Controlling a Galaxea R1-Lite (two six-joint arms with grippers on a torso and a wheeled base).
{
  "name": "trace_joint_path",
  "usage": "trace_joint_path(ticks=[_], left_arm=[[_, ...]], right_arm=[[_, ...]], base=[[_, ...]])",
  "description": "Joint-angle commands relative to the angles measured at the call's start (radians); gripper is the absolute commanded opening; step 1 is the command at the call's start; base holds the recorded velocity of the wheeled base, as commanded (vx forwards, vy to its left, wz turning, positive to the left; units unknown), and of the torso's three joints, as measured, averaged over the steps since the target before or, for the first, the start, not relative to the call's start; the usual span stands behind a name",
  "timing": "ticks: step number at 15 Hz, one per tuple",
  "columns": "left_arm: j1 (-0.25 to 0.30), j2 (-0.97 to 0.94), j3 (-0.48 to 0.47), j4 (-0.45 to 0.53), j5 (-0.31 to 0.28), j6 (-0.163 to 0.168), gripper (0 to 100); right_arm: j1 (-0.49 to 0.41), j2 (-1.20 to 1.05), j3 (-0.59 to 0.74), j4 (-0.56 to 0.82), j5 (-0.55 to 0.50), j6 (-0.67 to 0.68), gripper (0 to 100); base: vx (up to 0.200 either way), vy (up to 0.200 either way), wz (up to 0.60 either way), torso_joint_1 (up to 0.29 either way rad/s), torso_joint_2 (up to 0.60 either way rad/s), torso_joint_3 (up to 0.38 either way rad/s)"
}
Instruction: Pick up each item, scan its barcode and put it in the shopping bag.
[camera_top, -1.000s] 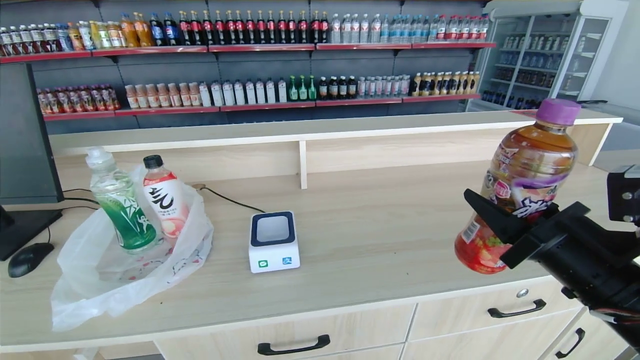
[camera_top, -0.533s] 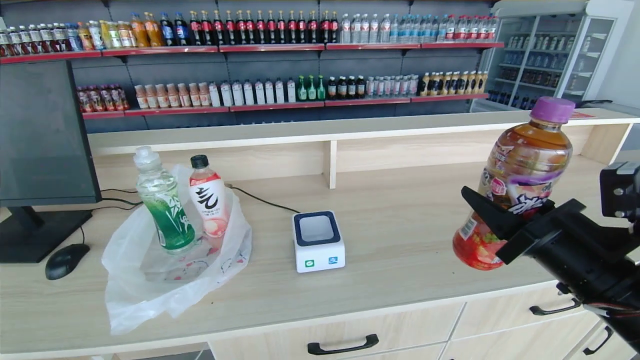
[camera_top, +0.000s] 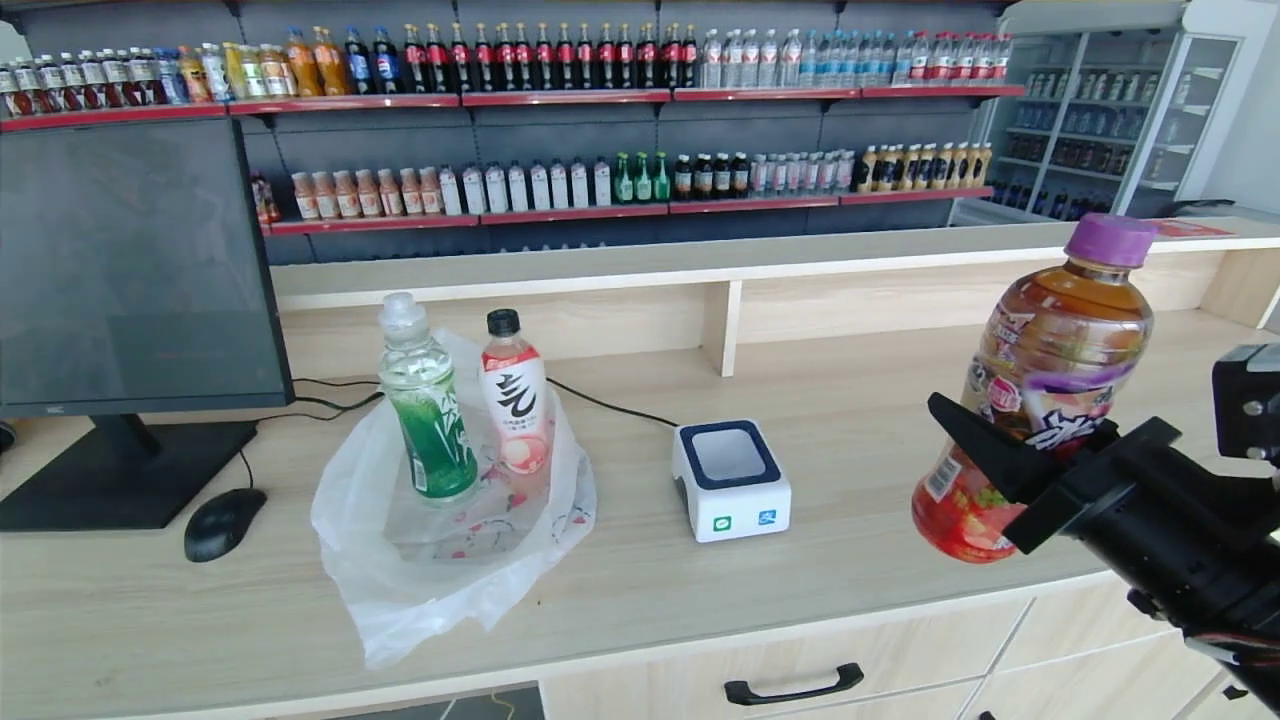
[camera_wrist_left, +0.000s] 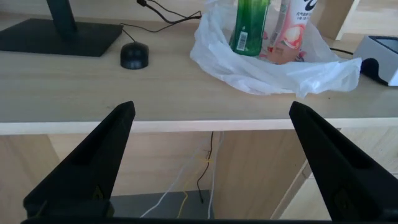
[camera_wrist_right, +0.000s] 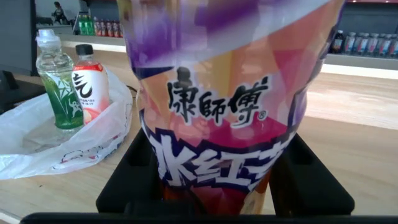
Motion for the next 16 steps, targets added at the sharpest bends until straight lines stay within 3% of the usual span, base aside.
trace_joint_path(ticks=[1,6,11,14,16], left_arm=[[0.001,0.001,0.001,0.000,0.000,0.000,100],[-0.001,0.000,0.001,-0.002,0.000,0.001,100],[-0.001,0.000,0.001,-0.002,-0.002,0.004,100],[-0.001,0.000,0.001,-0.002,-0.002,0.004,100],[-0.001,0.000,0.001,-0.002,-0.002,0.004,100]], right_arm=[[-0.001,-0.012,0.003,-0.003,0.000,0.000,0],[0.025,-0.030,0.008,-0.003,0.001,-0.004,0],[-0.024,0.064,-0.163,-0.003,0.014,-0.123,0],[-0.150,0.123,-0.207,-0.003,0.241,-0.327,0],[-0.196,0.205,-0.313,-0.003,0.451,-0.555,0]], base=[[0.000,0.200,0.00,0.002,0.01,-0.002],[0.000,0.200,0.00,0.005,0.00,0.002],[0.000,0.000,0.00,0.000,0.00,0.000],[0.000,0.000,0.00,0.000,0.00,0.000],[0.000,0.000,0.00,0.000,0.00,0.000]])
